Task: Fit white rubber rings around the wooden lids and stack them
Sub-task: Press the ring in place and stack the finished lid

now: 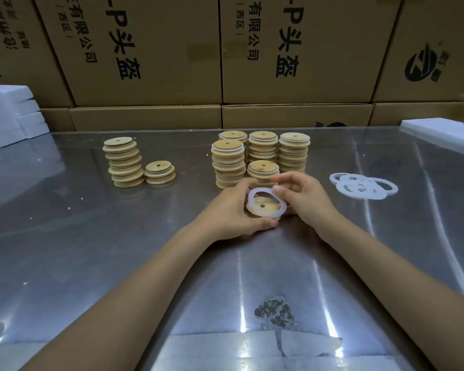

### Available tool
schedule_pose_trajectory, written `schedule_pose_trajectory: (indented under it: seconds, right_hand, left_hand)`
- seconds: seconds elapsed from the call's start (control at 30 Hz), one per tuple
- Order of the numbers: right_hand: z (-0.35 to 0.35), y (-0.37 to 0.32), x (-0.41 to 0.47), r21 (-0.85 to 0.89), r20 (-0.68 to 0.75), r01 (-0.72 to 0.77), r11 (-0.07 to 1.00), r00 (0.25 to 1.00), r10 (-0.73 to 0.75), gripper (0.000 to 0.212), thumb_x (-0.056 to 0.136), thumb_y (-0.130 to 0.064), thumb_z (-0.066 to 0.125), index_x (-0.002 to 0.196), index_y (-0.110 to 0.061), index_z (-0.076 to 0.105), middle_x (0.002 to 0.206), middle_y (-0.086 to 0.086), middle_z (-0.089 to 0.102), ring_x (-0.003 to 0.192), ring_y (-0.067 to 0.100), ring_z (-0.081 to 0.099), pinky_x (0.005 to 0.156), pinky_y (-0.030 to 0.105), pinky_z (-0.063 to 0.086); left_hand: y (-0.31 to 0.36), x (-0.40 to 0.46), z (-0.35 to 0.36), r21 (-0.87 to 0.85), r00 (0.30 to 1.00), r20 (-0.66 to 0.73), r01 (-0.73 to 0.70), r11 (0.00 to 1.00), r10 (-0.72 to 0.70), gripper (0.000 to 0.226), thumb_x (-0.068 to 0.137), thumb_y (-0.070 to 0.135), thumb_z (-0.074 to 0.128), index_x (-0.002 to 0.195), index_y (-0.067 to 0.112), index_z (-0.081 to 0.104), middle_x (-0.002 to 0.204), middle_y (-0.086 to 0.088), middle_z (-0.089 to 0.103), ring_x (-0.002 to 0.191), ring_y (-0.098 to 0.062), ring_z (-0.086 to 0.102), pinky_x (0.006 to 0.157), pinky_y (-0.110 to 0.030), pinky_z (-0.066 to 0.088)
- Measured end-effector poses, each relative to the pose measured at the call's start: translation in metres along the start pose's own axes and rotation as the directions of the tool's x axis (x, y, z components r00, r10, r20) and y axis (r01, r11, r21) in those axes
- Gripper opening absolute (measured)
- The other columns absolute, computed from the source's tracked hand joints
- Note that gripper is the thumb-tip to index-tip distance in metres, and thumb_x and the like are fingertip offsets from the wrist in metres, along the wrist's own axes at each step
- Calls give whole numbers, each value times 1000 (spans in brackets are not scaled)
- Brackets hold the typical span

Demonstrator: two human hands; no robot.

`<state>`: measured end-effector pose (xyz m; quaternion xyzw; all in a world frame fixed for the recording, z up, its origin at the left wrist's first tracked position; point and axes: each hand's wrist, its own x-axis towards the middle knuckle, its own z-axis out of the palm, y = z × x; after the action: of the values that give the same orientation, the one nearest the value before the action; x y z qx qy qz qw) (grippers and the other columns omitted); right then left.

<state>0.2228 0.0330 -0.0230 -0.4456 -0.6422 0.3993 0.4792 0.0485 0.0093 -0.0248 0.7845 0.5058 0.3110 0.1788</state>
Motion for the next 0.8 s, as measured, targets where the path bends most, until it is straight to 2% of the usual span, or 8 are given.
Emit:
schedule_pose_trajectory:
  seconds: [0.1,0.2,0.3,0.4,0.5,0.6,0.7,0.8]
  right_hand:
    - [0,4,2,-173,-32,39,984,998,-46,10,90,-13,62,96,-21,64,84,-3,66,75,9,61,62,22,51]
    - [0,3,2,-203,10,39,978,999,-37,8,88,-25,66,96,-25,64,89,-7,68,89,11,64,78,30,53]
    - [4,2,1,-247,110,45,968,994,-18,25,84,-35,68,106,-22,65,100,-5,70,97,10,64,89,32,51]
    - [6,2,0,-329,161,46,943,987,8,23,83,-37,68,103,-27,62,100,-3,68,94,14,64,85,39,53]
    - [4,-1,-2,-267,128,56,962,991,-22,15,81,-35,70,91,-31,59,95,-3,68,90,17,66,75,33,55]
    - [2,-1,-2,-266,64,67,962,997,-51,22,81,-33,71,96,-21,61,95,0,69,91,18,65,82,37,53]
    - [5,-3,-4,-176,11,86,981,996,-86,19,81,-23,72,94,-20,58,93,3,69,90,20,65,83,37,51]
    - [6,-8,-6,-66,12,133,989,991,-132,24,79,-13,74,94,-19,56,87,0,69,78,7,63,70,21,51]
  left_hand:
    - [-3,-1,-1,-29,1000,12,2,1000,-2,83,65,48,81,133,28,39,99,29,52,92,17,49,77,-1,40]
    - [-3,-2,0,-49,1000,-22,-14,999,13,84,64,47,82,133,27,40,100,25,58,94,15,52,82,-9,44]
    - [-1,-4,1,-58,994,-76,-81,995,76,78,64,44,83,130,28,44,104,22,61,98,8,57,86,-20,48]
    - [2,-4,1,29,972,-149,-180,983,182,79,65,41,82,132,27,44,108,16,63,104,-1,56,86,-22,44]
    - [4,-3,1,52,960,-157,-228,972,233,86,64,38,84,138,25,40,118,9,60,112,-8,53,92,-19,40]
    - [7,-4,4,-36,981,-101,-173,984,169,94,61,41,87,140,24,38,129,8,53,120,-4,47,99,-17,37]
    - [9,-3,5,-182,986,-165,-28,983,-3,71,66,39,84,127,23,50,121,10,57,109,-2,55,91,-18,45]
    - [7,-2,-1,-295,960,-262,19,955,-100,37,72,23,82,101,21,59,94,15,63,81,0,62,74,-15,51]
